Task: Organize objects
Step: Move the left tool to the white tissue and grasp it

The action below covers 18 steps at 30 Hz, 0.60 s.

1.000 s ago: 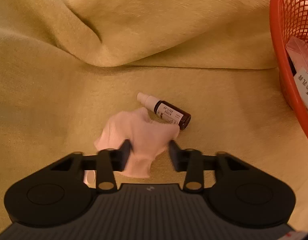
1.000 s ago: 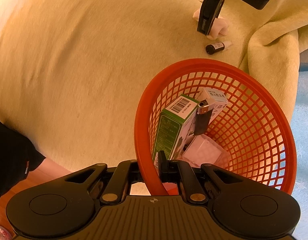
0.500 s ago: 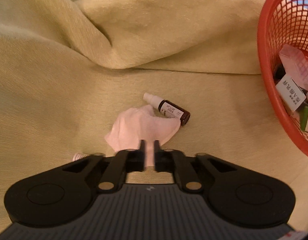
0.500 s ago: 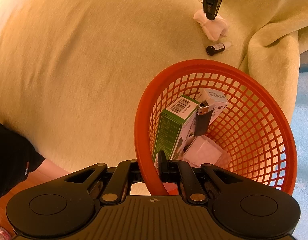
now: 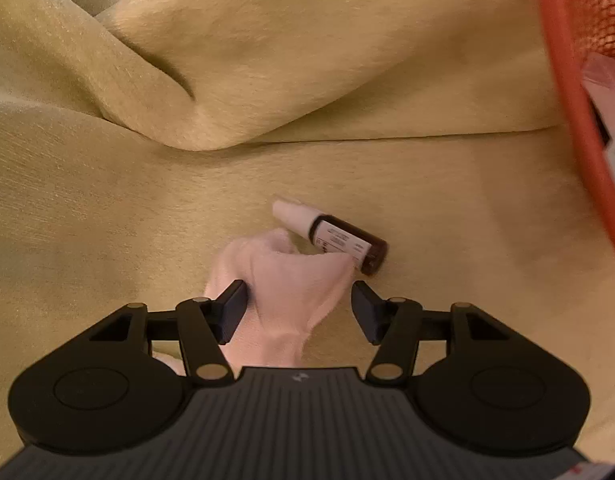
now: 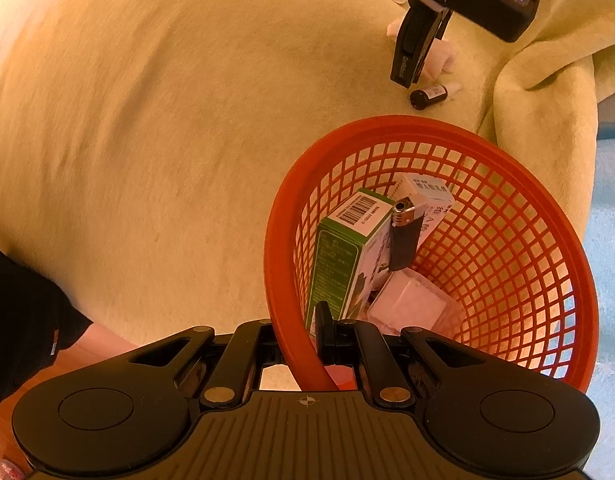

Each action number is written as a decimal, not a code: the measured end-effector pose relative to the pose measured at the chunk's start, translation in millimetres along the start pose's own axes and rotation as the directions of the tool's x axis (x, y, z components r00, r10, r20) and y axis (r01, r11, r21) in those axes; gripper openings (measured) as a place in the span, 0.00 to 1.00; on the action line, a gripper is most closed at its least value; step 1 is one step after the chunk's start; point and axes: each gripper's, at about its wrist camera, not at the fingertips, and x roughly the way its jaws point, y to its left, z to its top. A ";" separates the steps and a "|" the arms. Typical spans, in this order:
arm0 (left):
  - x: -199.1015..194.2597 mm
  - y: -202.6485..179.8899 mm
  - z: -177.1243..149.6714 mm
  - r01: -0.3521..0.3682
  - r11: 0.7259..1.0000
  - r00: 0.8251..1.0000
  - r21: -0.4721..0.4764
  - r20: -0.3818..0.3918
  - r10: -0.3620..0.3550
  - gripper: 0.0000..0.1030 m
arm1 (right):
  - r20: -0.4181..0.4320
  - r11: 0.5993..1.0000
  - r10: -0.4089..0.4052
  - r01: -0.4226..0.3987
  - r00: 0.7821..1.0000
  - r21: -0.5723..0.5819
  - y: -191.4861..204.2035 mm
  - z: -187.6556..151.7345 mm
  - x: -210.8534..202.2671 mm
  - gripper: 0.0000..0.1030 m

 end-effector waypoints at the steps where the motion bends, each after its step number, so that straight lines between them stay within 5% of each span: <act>1: 1.4 1.9 1.3 0.000 1.000 1.000 -0.004 -0.003 0.000 0.42 | 0.000 1.000 0.000 0.000 1.000 0.002 0.3 0.0 0.0 0.03; 5: -3.7 12.1 3.3 0.011 1.000 1.000 -0.028 -0.014 -0.012 0.24 | -0.001 1.000 0.000 0.000 1.000 -0.004 1.8 0.6 -0.3 0.03; 18: -95.9 24.5 -4.9 0.139 0.982 0.990 -0.125 0.037 -0.136 0.23 | -0.013 0.999 -0.020 0.020 1.000 -0.030 5.6 6.1 0.5 0.03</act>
